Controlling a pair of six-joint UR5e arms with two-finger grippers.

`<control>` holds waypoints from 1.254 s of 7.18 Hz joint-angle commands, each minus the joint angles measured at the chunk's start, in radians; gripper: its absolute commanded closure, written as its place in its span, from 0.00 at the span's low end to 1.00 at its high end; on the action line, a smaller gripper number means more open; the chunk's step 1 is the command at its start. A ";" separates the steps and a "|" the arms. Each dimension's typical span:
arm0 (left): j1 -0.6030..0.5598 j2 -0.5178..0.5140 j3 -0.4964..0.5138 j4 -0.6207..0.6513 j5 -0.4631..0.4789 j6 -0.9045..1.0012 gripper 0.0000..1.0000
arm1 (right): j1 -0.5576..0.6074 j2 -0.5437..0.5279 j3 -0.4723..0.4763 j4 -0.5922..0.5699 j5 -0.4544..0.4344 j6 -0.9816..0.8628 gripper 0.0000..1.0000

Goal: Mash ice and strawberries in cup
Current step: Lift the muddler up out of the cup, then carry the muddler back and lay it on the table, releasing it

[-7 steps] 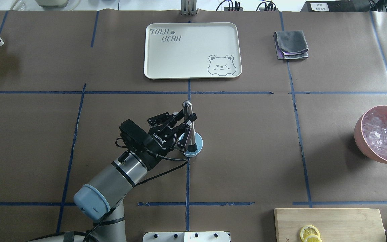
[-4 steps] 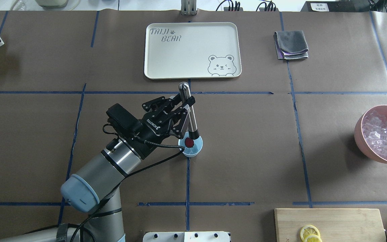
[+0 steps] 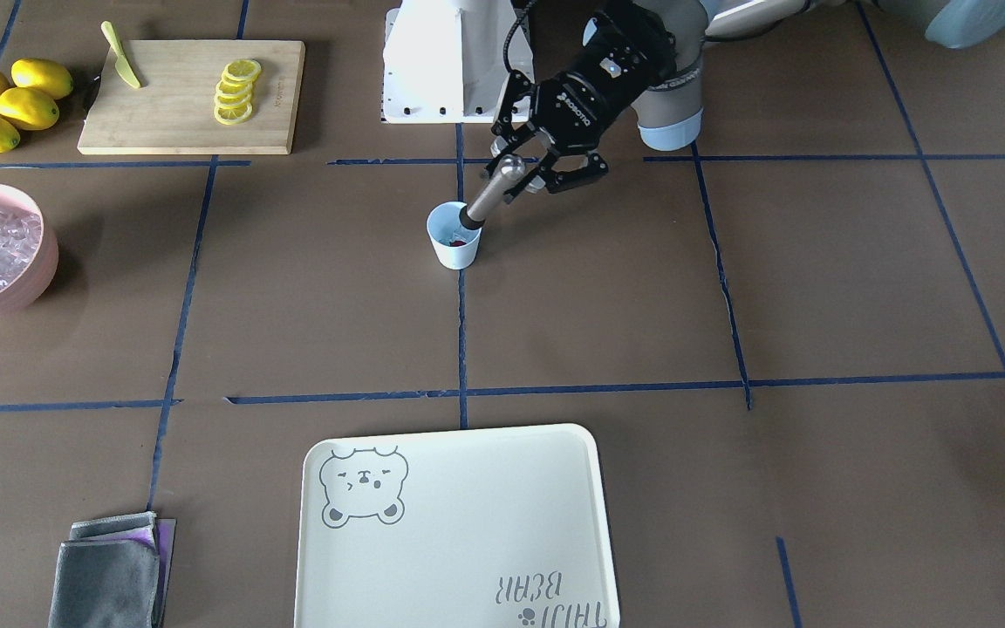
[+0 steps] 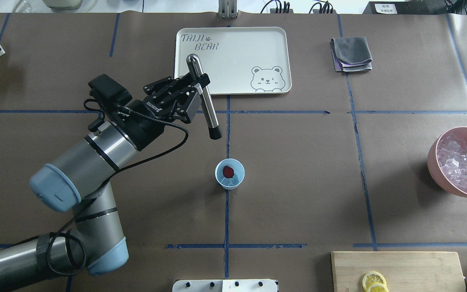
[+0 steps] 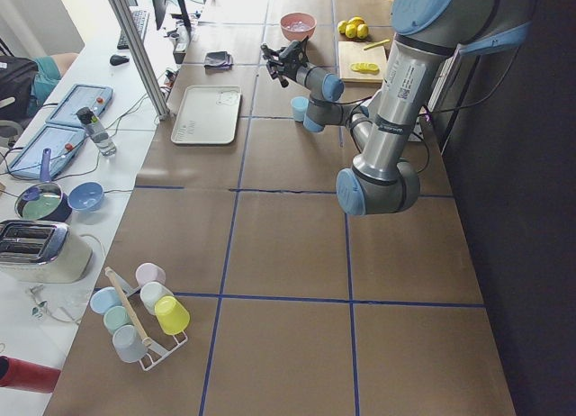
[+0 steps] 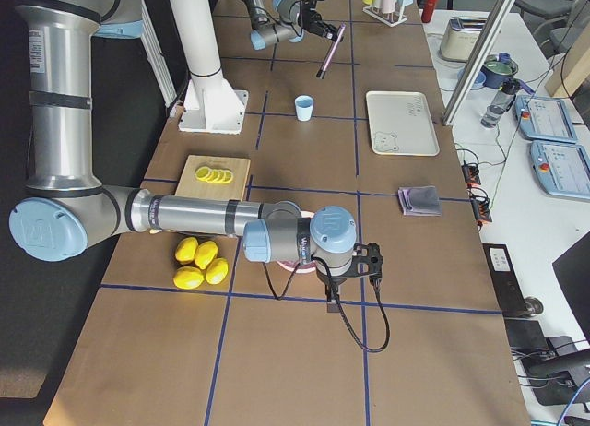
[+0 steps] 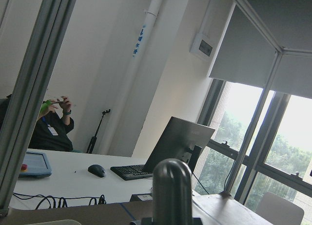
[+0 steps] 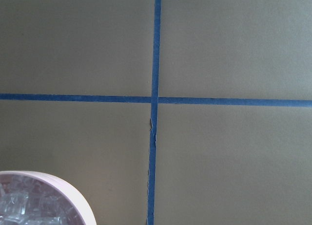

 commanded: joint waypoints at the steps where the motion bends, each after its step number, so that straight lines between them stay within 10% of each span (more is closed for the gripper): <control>1: -0.176 0.118 -0.010 0.048 -0.217 -0.247 1.00 | -0.002 0.000 -0.005 0.027 -0.002 0.008 0.01; 7: -0.664 0.356 0.012 0.503 -1.089 -0.379 1.00 | -0.002 0.004 -0.007 0.030 -0.003 0.008 0.01; 9: -0.676 0.431 0.018 0.632 -1.210 -0.370 1.00 | -0.002 0.004 -0.007 0.030 -0.003 0.008 0.01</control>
